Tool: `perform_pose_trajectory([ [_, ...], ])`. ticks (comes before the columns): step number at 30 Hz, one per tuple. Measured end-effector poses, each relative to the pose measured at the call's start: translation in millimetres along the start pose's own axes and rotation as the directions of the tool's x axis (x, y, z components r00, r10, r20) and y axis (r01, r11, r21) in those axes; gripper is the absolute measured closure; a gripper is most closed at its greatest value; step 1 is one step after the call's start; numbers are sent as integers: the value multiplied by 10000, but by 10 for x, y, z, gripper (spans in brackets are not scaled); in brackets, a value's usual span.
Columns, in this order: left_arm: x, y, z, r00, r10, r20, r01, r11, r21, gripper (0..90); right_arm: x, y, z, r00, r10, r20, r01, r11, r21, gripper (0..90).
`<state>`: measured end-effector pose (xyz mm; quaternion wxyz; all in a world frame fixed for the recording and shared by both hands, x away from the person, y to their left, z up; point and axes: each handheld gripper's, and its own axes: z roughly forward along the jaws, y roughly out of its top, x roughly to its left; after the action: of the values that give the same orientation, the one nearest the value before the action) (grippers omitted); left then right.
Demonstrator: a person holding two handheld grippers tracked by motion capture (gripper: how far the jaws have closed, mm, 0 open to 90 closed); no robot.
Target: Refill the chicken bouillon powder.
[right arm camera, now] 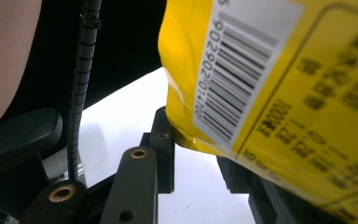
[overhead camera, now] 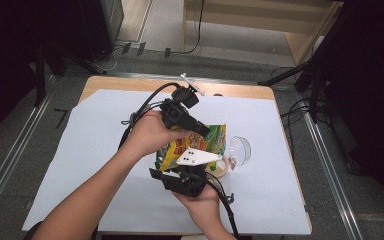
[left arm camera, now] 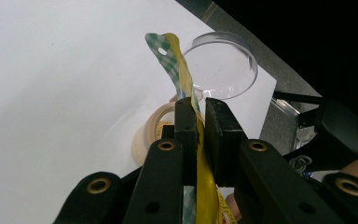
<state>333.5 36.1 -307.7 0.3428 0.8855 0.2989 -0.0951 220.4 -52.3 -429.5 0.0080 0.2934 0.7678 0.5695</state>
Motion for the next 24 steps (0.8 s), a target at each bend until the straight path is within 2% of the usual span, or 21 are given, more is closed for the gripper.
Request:
perform_pose_trajectory([
  [24,-15,21,4,10000,4,-5,-4,10000,27,842,-8,2,-6,9999,118,-2,-118,9999,-68,715],
])
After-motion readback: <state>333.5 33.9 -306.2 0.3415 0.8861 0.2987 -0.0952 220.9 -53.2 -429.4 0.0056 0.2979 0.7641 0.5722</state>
